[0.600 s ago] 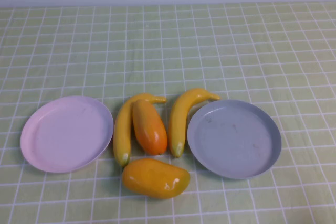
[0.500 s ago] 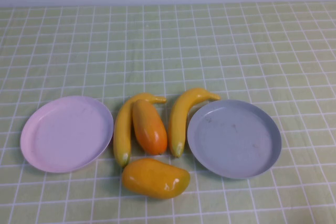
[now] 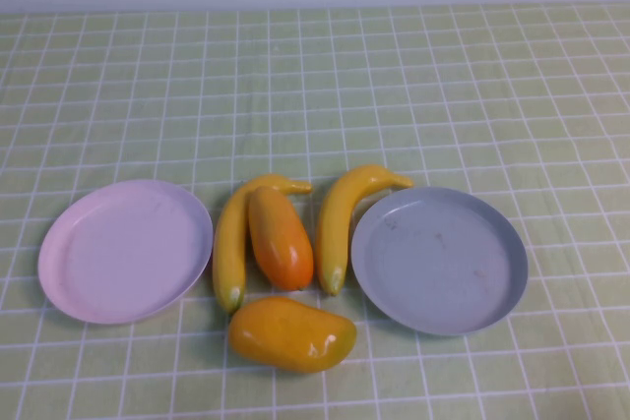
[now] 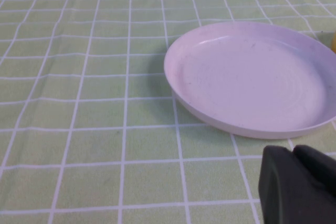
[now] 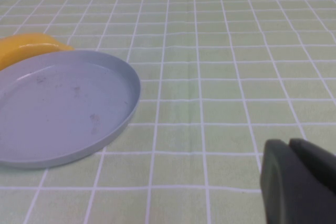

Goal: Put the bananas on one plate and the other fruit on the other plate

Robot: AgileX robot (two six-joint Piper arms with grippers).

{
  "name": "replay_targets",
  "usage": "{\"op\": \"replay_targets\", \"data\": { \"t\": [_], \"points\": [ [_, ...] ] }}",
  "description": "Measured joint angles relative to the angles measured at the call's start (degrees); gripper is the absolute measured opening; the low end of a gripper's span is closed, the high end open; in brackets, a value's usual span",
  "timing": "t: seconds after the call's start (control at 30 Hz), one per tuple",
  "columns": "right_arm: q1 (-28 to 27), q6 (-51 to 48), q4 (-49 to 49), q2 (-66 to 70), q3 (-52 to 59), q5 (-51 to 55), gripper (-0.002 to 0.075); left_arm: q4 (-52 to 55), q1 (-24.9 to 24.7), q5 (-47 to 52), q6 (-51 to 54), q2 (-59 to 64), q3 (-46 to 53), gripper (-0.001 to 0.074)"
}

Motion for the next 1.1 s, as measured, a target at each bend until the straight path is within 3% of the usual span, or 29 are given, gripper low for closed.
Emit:
{"op": "replay_targets", "data": {
  "t": [0.73,0.9,1.1],
  "points": [
    [0.0,0.0,0.0,0.0,0.0,0.0,-0.0016,-0.44,0.0,-0.18,0.0,0.0,0.0,-0.0002],
    [0.0,0.0,0.0,0.0,0.0,0.0,-0.0015,-8.94,0.0,-5.1,-0.89,0.0,0.0,-0.0002],
    [0.0,0.0,0.0,0.0,0.0,0.0,-0.0015,-26.66,0.0,-11.58,-5.31,0.0,0.0,-0.0002]
  ]
}}
